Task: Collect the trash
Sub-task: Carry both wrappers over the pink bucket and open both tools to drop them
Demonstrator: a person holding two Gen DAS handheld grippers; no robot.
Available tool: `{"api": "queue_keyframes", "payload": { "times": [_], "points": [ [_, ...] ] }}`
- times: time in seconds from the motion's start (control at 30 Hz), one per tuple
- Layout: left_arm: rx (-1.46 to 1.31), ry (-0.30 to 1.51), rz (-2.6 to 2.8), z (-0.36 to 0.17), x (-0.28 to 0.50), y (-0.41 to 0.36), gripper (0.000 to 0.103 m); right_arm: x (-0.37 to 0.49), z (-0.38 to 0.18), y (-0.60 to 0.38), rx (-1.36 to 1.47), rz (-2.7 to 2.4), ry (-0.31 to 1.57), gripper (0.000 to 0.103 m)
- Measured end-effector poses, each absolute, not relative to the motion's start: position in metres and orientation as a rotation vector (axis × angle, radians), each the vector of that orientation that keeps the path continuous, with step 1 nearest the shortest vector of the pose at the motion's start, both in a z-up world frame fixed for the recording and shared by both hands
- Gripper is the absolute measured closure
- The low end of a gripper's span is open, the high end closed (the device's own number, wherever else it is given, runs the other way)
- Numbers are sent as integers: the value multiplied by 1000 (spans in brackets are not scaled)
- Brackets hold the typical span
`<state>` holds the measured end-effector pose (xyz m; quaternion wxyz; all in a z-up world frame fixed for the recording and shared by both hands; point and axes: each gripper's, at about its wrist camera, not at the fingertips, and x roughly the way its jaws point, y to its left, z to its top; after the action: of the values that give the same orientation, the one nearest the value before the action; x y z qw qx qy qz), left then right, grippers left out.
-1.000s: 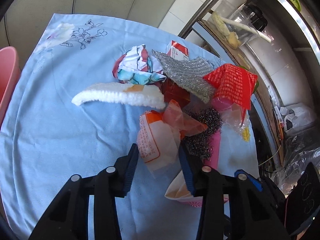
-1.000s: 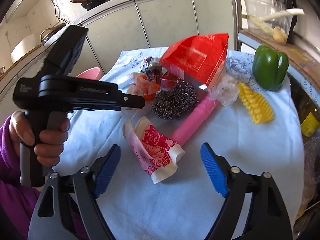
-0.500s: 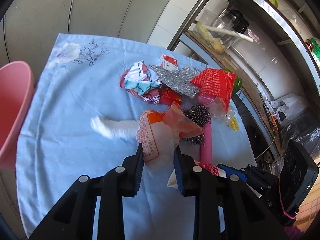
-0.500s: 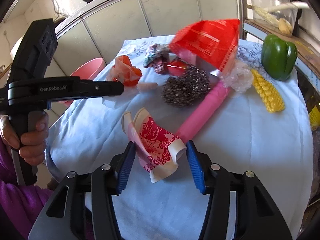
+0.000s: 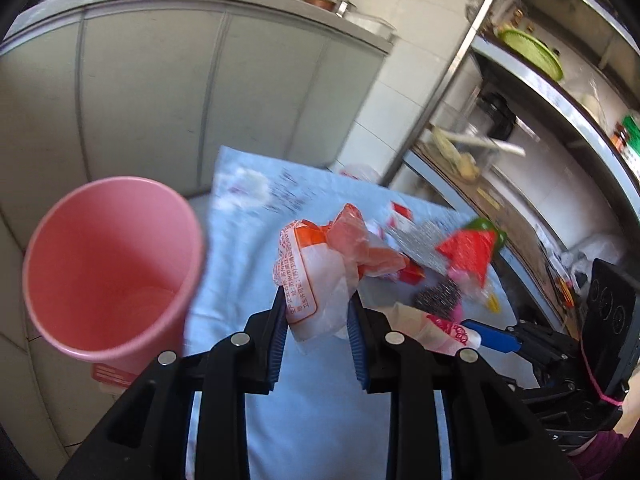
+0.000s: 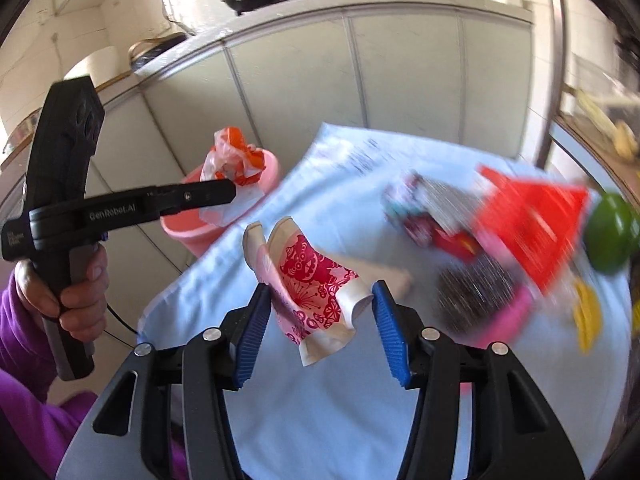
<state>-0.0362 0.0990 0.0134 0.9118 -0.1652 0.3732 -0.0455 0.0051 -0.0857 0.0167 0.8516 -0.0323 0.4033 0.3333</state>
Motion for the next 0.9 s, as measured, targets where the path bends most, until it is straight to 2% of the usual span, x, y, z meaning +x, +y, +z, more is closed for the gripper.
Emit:
{"api": "queue_keyframes", "payload": {
  "times": [0.23, 0.47, 0.9],
  "points": [
    [-336, 735, 122, 13, -44, 167, 76, 39, 35, -6, -115, 813, 805, 50],
    [-323, 820, 298, -19, -42, 218, 75, 65, 32, 66, -155, 889, 817, 50],
    [-234, 973, 417, -56, -26, 247, 71, 89, -25, 155, -231, 897, 951, 50]
  ]
}}
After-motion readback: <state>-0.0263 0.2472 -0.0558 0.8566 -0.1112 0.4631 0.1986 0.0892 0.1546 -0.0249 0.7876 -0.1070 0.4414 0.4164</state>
